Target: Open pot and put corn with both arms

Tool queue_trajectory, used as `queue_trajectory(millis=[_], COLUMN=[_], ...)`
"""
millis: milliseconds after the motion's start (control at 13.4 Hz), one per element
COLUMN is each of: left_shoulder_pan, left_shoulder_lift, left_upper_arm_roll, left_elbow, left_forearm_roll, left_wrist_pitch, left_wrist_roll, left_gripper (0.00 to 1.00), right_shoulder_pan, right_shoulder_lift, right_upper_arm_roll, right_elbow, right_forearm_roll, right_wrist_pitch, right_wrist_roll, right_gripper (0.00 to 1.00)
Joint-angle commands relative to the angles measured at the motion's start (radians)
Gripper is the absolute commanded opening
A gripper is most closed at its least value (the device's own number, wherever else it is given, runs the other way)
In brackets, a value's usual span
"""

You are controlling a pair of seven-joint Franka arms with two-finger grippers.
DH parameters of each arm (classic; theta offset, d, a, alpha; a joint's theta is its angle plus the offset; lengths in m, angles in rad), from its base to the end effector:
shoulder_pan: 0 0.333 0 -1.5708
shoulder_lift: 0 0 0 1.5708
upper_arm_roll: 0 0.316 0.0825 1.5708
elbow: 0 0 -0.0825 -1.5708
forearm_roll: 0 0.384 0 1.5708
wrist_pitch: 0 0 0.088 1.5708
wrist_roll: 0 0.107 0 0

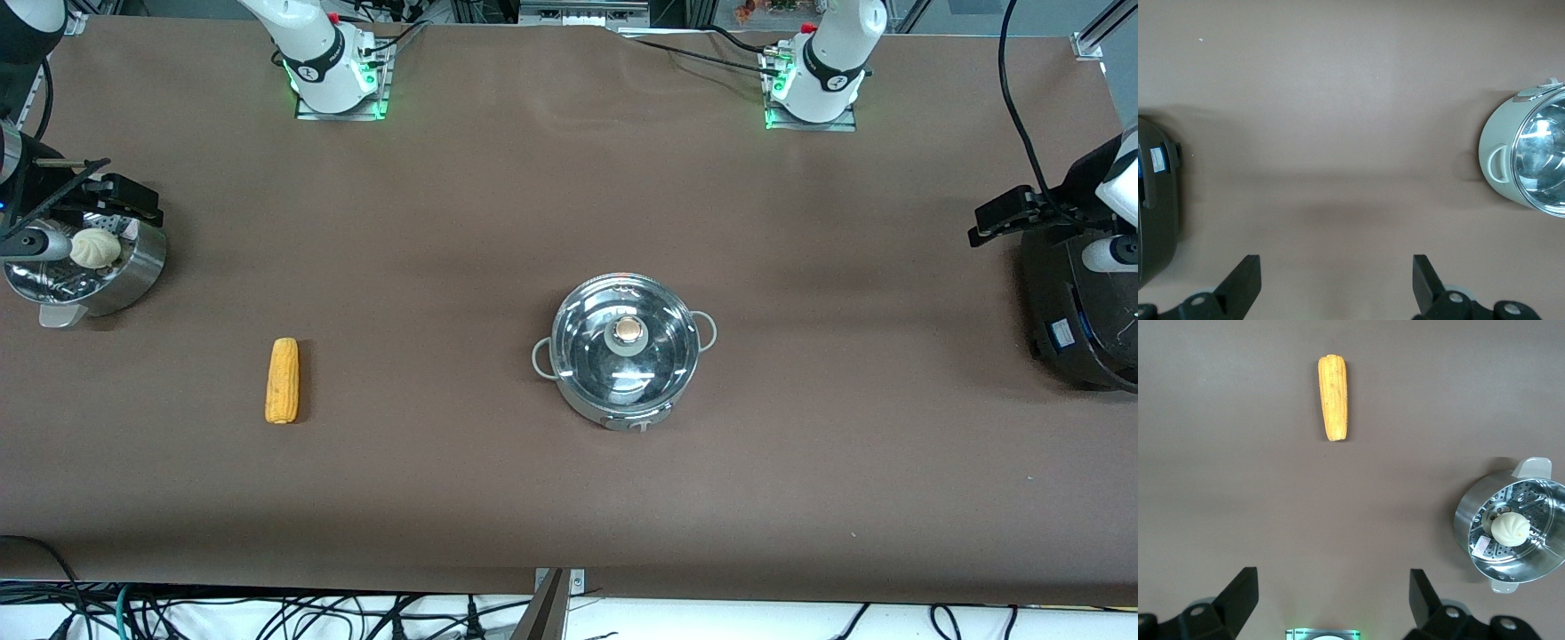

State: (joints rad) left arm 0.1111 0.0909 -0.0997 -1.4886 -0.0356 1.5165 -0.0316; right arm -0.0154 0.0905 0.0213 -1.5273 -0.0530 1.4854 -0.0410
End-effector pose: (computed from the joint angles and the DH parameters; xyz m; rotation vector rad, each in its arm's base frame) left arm 0.5765 0.0053 0.6074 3.0954 0.0655 -0.0975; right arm 0.5713 -0.0032 0.5871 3.0852 0.0708 -0.2059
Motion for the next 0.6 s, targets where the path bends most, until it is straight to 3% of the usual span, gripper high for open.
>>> queue_trajectory(millis=[0,521], left_shoulder_pan=[0.005,0.007], left_shoulder_lift=[-0.002,-0.003], left_upper_arm_roll=[-0.006,-0.005], left_elbow=[0.005,0.005], left_forearm_roll=[0.023,0.022], left_wrist_pitch=[-0.012,-0.012], left_wrist_roll=[0.022,0.018], left_gripper=[1.0,1.0], right_shoulder_pan=[-0.008,-0.012], right_shoulder_lift=[0.009,0.017], right_upper_arm_roll=[0.002,-0.001], right_elbow=[0.023,0.023], right_forearm_roll=[0.012,0.01], right_wrist_pitch=[-0.002,0.048], right_wrist_roll=[0.004,-0.008], right_gripper=[1.0,1.0])
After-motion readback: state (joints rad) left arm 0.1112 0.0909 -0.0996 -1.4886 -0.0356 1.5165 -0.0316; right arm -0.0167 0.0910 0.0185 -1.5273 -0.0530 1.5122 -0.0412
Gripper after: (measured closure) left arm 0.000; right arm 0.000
